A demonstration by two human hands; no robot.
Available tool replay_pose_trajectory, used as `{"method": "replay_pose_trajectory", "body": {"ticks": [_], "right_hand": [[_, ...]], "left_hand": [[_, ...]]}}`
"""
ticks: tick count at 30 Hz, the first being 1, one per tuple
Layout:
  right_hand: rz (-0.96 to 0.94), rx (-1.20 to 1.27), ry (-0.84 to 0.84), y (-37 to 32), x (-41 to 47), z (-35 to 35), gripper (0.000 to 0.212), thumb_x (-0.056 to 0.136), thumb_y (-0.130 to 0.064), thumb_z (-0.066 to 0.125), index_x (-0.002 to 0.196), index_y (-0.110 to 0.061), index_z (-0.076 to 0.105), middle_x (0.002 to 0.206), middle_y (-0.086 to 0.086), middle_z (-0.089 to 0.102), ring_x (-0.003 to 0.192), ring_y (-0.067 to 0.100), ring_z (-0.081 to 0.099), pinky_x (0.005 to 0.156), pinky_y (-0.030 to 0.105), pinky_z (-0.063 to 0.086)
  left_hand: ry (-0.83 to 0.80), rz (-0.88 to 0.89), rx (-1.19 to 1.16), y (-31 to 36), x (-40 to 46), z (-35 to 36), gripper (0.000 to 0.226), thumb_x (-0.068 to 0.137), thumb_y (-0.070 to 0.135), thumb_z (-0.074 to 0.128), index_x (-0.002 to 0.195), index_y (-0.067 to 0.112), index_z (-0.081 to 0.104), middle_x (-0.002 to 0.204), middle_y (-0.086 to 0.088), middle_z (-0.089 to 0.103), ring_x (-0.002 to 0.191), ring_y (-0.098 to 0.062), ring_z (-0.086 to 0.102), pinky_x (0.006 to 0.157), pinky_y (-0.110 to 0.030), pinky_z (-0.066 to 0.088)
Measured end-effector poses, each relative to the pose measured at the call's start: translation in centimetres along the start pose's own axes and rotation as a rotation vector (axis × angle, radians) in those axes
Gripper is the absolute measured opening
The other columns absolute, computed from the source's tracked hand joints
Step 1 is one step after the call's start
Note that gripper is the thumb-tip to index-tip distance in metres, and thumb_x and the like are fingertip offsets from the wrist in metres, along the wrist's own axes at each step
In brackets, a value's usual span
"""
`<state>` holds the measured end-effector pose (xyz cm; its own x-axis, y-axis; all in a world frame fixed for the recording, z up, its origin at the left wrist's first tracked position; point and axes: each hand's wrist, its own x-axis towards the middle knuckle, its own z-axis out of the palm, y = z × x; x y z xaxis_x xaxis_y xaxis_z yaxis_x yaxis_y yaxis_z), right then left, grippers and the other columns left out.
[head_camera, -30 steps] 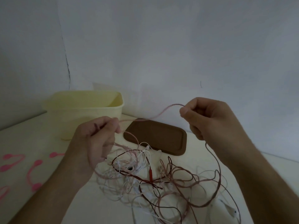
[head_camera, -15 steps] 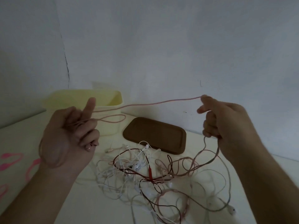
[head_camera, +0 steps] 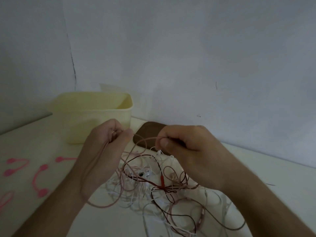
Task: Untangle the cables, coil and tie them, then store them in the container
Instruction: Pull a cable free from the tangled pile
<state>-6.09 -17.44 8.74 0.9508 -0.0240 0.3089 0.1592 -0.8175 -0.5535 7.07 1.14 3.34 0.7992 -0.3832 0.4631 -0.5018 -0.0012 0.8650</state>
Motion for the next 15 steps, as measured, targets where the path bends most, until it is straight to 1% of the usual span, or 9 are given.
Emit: {"method": "replay_pose_trajectory", "body": {"ticks": [2, 4, 6, 8, 10, 11, 12, 14, 15], "right_hand": [[-0.027, -0.049, 0.014, 0.1, 0.0, -0.1, 0.023, 0.108, -0.026, 0.056, 0.088, -0.034, 0.066, 0.073, -0.021, 0.061, 0.065, 0.005, 0.056, 0.061, 0.014, 0.038], [-0.04, -0.09, 0.001, 0.0, 0.0, 0.2, 0.022, 0.109, -0.026, 0.055, 0.091, -0.032, 0.067, 0.071, -0.025, 0.059, 0.061, 0.006, 0.055, 0.058, 0.014, 0.038], [-0.061, -0.109, -0.013, -0.1, 0.0, 0.7, 0.022, 0.11, -0.023, 0.056, 0.093, -0.03, 0.068, 0.067, -0.025, 0.056, 0.059, 0.009, 0.054, 0.055, 0.017, 0.036], [-0.084, -0.127, -0.032, -0.2, 0.0, 1.1, 0.024, 0.109, -0.02, 0.056, 0.091, -0.033, 0.065, 0.064, -0.02, 0.054, 0.058, 0.013, 0.054, 0.054, 0.021, 0.036], [-0.09, -0.112, -0.071, -0.2, 0.2, 1.2, 0.031, 0.106, -0.013, 0.055, 0.09, -0.038, 0.064, 0.064, -0.014, 0.056, 0.059, 0.014, 0.055, 0.053, 0.028, 0.039], [-0.098, -0.104, -0.074, -0.2, 0.2, 1.2, 0.034, 0.104, -0.01, 0.056, 0.089, -0.04, 0.065, 0.065, -0.012, 0.057, 0.06, 0.014, 0.056, 0.053, 0.028, 0.04], [-0.105, -0.097, -0.054, -0.2, 0.2, 1.2, 0.033, 0.103, -0.01, 0.058, 0.087, -0.038, 0.064, 0.065, -0.013, 0.057, 0.061, 0.012, 0.056, 0.054, 0.023, 0.039], [-0.087, -0.086, 0.001, -0.1, 0.2, 1.0, 0.02, 0.104, -0.018, 0.065, 0.088, -0.028, 0.069, 0.065, -0.018, 0.058, 0.062, 0.006, 0.058, 0.055, 0.016, 0.039], [-0.061, -0.08, 0.005, 0.0, 0.2, 0.7, 0.014, 0.104, -0.023, 0.067, 0.09, -0.026, 0.072, 0.067, -0.018, 0.062, 0.062, 0.005, 0.059, 0.056, 0.015, 0.04]], "left_hand": [[0.03, 0.015, 0.071, -0.4, 0.1, -0.1, 0.036, 0.087, 0.04, 0.064, 0.072, 0.013, 0.045, 0.059, 0.001, 0.032, 0.055, -0.012, 0.03, 0.051, -0.028, 0.027], [0.002, 0.036, 0.061, -0.2, -0.1, -0.1, 0.038, 0.088, 0.048, 0.062, 0.075, 0.016, 0.046, 0.059, 0.003, 0.033, 0.055, -0.011, 0.031, 0.051, -0.03, 0.027], [-0.112, 0.077, 0.008, 0.3, -0.7, 0.0, 0.043, 0.091, 0.055, 0.061, 0.08, 0.015, 0.051, 0.062, -0.007, 0.034, 0.058, -0.018, 0.033, 0.052, -0.033, 0.028], [-0.271, 0.099, -0.038, 0.7, -1.3, 0.3, 0.052, 0.09, 0.063, 0.063, 0.086, 0.011, 0.055, 0.067, -0.017, 0.04, 0.062, -0.029, 0.037, 0.056, -0.036, 0.031], [-0.359, 0.149, 0.02, 0.8, -1.5, 0.7, 0.061, 0.085, 0.07, 0.065, 0.087, 0.01, 0.06, 0.069, -0.017, 0.044, 0.065, -0.035, 0.043, 0.057, -0.033, 0.033], [-0.379, 0.181, 0.046, 0.8, -1.5, 0.8, 0.064, 0.085, 0.071, 0.065, 0.086, 0.007, 0.061, 0.068, -0.017, 0.043, 0.063, -0.035, 0.044, 0.055, -0.033, 0.032], [-0.397, 0.201, 0.056, 0.8, -1.5, 0.9, 0.063, 0.087, 0.068, 0.064, 0.082, 0.005, 0.061, 0.066, -0.015, 0.041, 0.059, -0.031, 0.041, 0.054, -0.032, 0.031], [-0.434, 0.208, 0.062, 0.8, -1.4, 0.7, 0.057, 0.096, 0.058, 0.058, 0.074, 0.006, 0.055, 0.064, -0.007, 0.033, 0.056, -0.016, 0.034, 0.053, -0.027, 0.029], [-0.443, 0.196, 0.062, 0.7, -1.4, 0.6, 0.055, 0.098, 0.054, 0.056, 0.072, 0.005, 0.053, 0.064, -0.005, 0.03, 0.057, -0.012, 0.032, 0.053, -0.026, 0.029]]}}
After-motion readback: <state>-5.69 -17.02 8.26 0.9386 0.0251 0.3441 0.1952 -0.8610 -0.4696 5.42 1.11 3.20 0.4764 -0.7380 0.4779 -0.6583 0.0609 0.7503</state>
